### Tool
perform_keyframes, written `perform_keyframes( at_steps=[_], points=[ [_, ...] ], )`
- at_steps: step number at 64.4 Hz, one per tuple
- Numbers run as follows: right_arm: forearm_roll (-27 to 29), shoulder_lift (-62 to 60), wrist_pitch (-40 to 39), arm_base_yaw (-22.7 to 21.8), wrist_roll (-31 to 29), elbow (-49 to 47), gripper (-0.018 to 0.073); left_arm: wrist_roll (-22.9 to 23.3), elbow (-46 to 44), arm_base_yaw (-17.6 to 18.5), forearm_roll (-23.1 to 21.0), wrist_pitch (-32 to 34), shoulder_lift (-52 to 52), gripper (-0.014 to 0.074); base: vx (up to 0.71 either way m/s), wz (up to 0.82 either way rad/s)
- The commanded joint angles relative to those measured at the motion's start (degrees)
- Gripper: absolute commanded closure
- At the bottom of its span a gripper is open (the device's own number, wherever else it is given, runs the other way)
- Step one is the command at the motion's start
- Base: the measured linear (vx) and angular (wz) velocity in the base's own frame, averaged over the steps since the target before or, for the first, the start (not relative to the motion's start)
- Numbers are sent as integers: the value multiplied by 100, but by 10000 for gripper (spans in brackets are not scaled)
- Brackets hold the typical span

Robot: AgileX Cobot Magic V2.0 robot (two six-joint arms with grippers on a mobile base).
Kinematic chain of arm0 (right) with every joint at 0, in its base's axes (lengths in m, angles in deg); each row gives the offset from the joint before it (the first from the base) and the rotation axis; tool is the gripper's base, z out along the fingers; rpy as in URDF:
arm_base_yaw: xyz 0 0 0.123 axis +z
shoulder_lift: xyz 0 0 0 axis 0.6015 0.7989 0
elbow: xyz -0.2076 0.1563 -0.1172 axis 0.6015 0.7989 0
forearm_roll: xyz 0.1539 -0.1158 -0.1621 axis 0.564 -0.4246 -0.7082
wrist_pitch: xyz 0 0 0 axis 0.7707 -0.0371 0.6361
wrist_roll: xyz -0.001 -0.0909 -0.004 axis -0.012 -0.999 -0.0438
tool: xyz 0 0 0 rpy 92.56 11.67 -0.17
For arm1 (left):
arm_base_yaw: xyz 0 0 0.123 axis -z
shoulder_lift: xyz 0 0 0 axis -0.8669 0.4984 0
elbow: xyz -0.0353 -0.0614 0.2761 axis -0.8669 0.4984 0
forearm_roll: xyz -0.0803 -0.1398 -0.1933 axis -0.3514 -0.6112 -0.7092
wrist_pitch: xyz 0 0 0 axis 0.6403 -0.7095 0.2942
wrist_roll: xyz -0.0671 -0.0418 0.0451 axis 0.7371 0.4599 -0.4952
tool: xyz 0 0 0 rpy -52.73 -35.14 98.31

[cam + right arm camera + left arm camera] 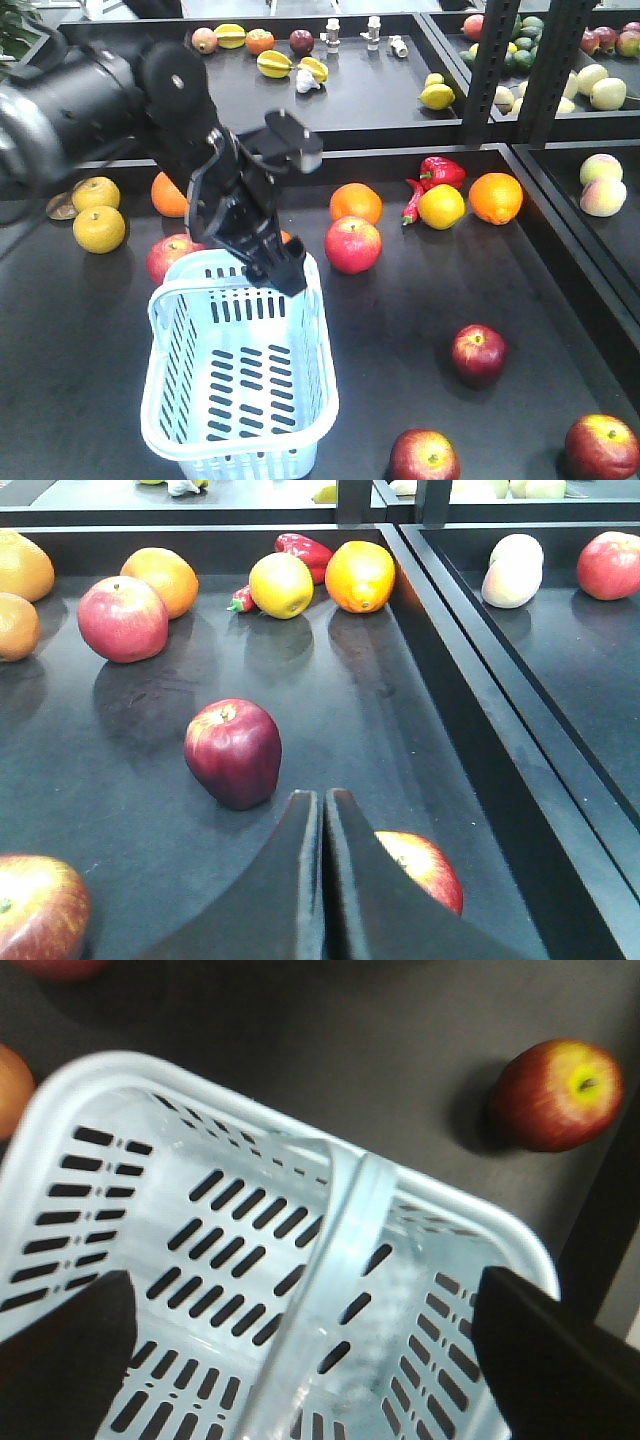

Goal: Pick three apples into basket with both arms
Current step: 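Lower the basket onto the table with the left gripper, then open the left gripper and raise it away from the basket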

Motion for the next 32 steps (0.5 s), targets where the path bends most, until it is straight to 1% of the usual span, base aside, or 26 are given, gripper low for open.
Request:
perform_keyframes(
  at_steps=[1, 7, 17, 25, 32],
  points=[
    [-61, 105, -433, 3, -26, 3, 564, 53, -165, 77, -165, -30, -779, 4, 0, 0],
    [-61, 105, -433, 3, -26, 3, 564, 58, -165, 91, -170, -30, -1263, 57, 0, 0],
    [-61, 105, -415, 3, -26, 3, 564, 63, -165, 91, -215, -19, -2242, 178, 0, 0],
    [-61, 105, -415, 3, -26, 3, 564, 58, -165, 91, -312, 13, -3032, 304, 0, 0],
    [-61, 105, -415, 3, -26, 3, 564, 47, -159, 91, -312, 51, -3614, 437, 0, 0]
  ],
)
